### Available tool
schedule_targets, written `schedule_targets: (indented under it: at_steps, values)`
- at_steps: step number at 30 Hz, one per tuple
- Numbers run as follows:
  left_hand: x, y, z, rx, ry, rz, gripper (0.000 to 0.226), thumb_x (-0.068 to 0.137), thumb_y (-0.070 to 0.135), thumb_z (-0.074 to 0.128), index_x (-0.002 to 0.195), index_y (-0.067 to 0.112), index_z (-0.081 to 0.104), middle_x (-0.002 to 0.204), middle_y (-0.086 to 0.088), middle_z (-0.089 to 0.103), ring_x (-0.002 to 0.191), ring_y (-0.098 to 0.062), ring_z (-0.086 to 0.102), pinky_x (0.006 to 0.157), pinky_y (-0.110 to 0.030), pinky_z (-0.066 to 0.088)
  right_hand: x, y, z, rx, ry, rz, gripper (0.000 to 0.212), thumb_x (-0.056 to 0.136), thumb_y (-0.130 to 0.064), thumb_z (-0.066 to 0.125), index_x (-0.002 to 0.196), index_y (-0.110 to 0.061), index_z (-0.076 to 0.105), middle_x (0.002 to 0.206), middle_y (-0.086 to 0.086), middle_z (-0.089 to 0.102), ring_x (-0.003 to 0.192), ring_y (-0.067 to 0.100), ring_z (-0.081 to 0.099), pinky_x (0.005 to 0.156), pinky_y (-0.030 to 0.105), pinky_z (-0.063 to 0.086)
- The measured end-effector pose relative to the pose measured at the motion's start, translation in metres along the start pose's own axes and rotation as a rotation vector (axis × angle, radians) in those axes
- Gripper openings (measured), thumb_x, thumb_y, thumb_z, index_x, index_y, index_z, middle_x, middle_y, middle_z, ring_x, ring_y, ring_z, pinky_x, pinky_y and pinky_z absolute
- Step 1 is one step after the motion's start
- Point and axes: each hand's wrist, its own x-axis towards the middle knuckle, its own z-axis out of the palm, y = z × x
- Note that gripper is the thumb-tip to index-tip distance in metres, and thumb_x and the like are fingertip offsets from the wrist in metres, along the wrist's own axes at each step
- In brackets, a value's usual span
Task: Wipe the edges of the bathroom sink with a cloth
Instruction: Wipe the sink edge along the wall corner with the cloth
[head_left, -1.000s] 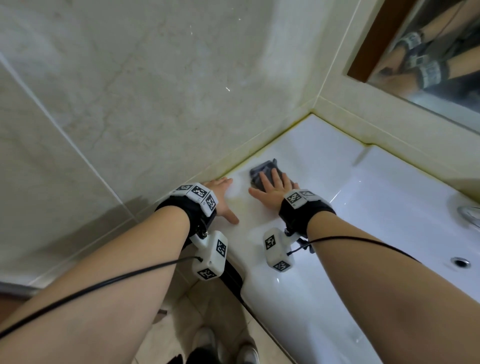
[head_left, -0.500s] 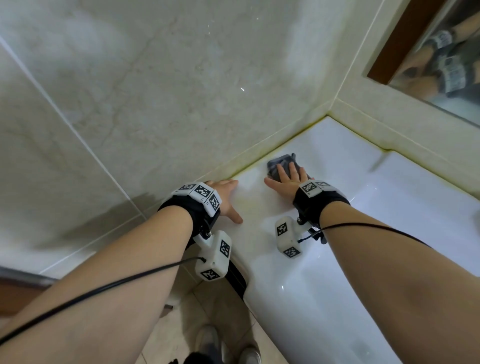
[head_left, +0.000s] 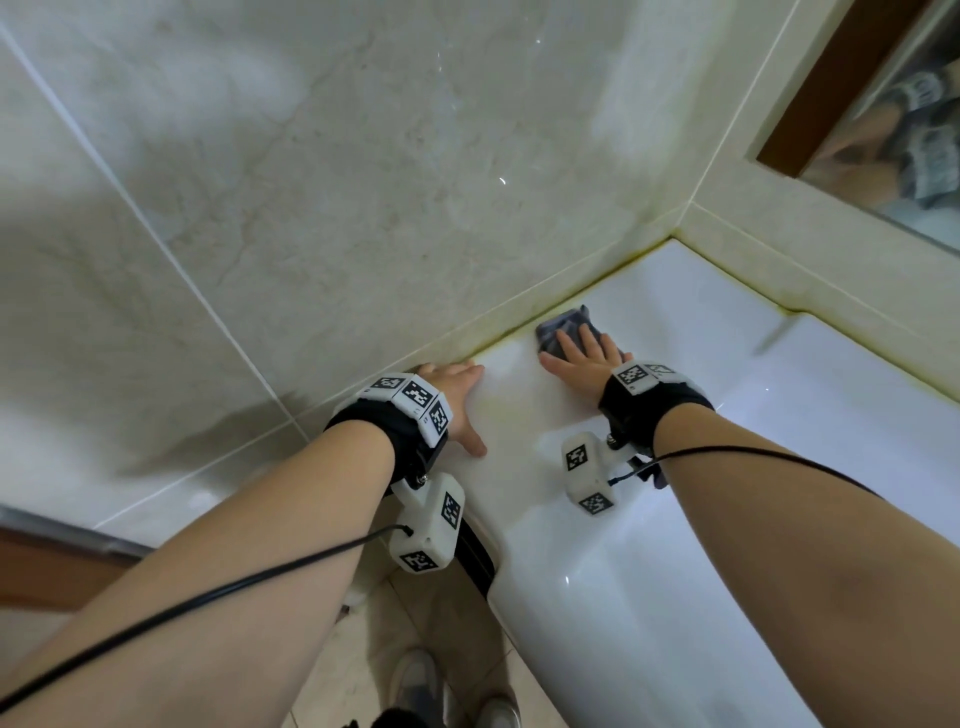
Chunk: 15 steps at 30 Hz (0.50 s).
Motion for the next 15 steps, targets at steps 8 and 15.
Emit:
schedule_targets:
  at_steps: [8,15]
  values:
    - [-0.002,-0.003,0.003,-0.029,-0.006,-0.026,0.116,0.064,0.053,0.076,0.151,0.028,0.004,0.159,0.01,0.01,0.145,-0.025,0.012,0.118,-0.043,0.019,-0.014,-0.044,0.014,-0.104,-0.034,-0.071,0.076,0.081,-0.075,0.017,0.145,-0.039,-0.006,0.155,-0.006,-0.02,0.143,0.022,-0.017,0.114,0.045,-0.009]
    - [-0.005,-0.006,0.008,-0.014,0.025,-0.041,0.117,0.062,0.056,0.076,0.151,0.027,0.005,0.158,0.008,0.012,0.144,-0.026,0.015,0.118,-0.042,0.02,-0.012,-0.024,0.01,-0.15,-0.052,-0.159,0.063,0.089,-0.063,0.021,0.145,-0.041,0.004,0.156,-0.005,-0.017,0.143,0.025,-0.017,0.114,0.046,-0.008]
